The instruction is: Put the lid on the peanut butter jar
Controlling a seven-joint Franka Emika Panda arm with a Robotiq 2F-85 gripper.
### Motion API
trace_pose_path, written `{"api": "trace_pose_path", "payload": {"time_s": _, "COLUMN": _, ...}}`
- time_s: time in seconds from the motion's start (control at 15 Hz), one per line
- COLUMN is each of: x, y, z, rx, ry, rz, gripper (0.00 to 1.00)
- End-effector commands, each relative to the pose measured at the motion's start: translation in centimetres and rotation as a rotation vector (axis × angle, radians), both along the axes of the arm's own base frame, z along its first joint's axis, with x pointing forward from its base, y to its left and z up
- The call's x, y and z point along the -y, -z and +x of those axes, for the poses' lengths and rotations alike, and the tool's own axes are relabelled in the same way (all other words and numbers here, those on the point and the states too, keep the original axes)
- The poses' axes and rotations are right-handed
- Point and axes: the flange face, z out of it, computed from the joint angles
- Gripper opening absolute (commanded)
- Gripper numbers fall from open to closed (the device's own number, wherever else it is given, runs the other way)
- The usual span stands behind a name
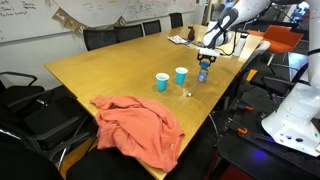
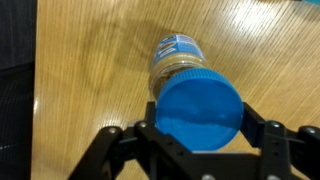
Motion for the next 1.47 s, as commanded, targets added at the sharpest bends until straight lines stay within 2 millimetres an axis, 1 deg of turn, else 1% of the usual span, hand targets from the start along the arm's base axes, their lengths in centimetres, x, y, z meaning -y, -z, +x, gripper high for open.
{"api": "trace_pose_path", "payload": {"time_s": 0.0, "x": 0.6, "y": -0.6, "z": -0.4, "rx": 0.007, "ry": 0.011, "rz": 0.04, "gripper": 0.55}}
{"api": "trace_pose_path", "payload": {"time_s": 0.47, "x": 0.3, "y": 0.5, "z": -0.4, "rx": -0.018, "ry": 0.012, "rz": 0.051, "gripper": 0.55}}
{"api": "trace_pose_path", "payload": {"time_s": 1.0, "x": 1.1, "y": 0.6, "z": -0.9, "rx": -0.035, "ry": 0.029, "rz": 0.041, "gripper": 0.55}}
{"api": "trace_pose_path", "payload": {"time_s": 1.4, "x": 1.1, "y": 1.4, "z": -1.1, "rx": -0.058, "ry": 0.032, "rz": 0.057, "gripper": 0.55}}
